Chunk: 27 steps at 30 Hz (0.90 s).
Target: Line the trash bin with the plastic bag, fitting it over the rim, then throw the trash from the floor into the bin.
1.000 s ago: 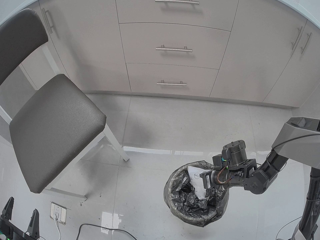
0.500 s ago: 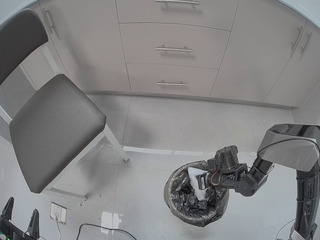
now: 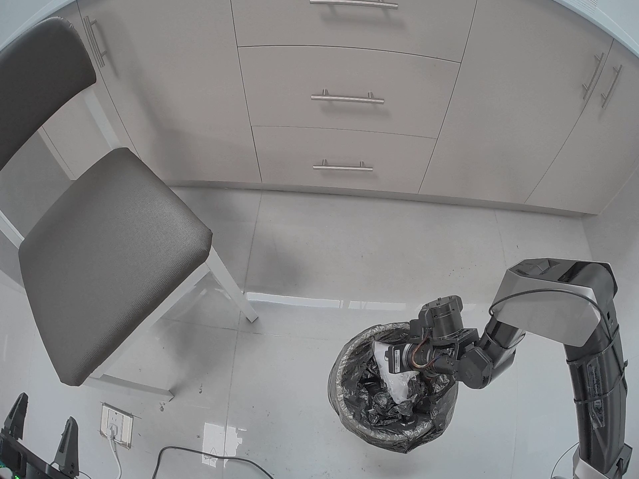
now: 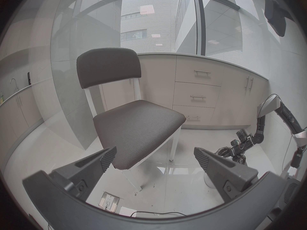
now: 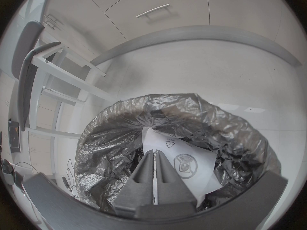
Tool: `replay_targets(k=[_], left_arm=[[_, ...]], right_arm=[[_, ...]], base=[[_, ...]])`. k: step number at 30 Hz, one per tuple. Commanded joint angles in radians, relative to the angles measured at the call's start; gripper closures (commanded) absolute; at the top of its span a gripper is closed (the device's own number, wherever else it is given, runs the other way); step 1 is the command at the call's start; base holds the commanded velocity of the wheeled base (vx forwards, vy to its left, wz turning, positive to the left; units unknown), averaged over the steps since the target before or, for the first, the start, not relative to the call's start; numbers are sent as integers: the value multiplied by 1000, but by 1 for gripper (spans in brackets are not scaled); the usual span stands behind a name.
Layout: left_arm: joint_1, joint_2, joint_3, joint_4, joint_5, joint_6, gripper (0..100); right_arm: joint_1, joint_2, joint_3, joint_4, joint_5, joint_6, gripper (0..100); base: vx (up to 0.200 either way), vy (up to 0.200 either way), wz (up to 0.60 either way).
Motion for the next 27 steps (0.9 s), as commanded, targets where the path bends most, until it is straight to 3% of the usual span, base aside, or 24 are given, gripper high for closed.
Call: replay_targets(k=[1, 10, 15, 19, 20, 22, 27], left_arm=[[0, -15, 16, 0, 0, 0, 0], [0, -15, 16, 0, 0, 0, 0], [0, -15, 16, 0, 0, 0, 0], [0, -15, 16, 0, 0, 0, 0], [0, -15, 16, 0, 0, 0, 0], [0, -15, 16, 0, 0, 0, 0], [0, -15, 16, 0, 0, 0, 0]], right_arm=[[-9, 18, -12, 0, 23, 6, 100], [-18, -28, 40, 3, 80, 4, 100], [-20, -72, 16, 129, 98, 7, 100], [-32, -72, -30, 204, 87, 7, 100], [-35, -55, -99, 299, 24, 9, 100], [-35, -26, -139, 313, -6, 23, 100], [-34, 28, -268, 352, -17, 98, 100]], base=[[0, 0, 0], [0, 0, 0], [0, 0, 0], [0, 0, 0], [0, 0, 0], [0, 0, 0], [0, 0, 0]])
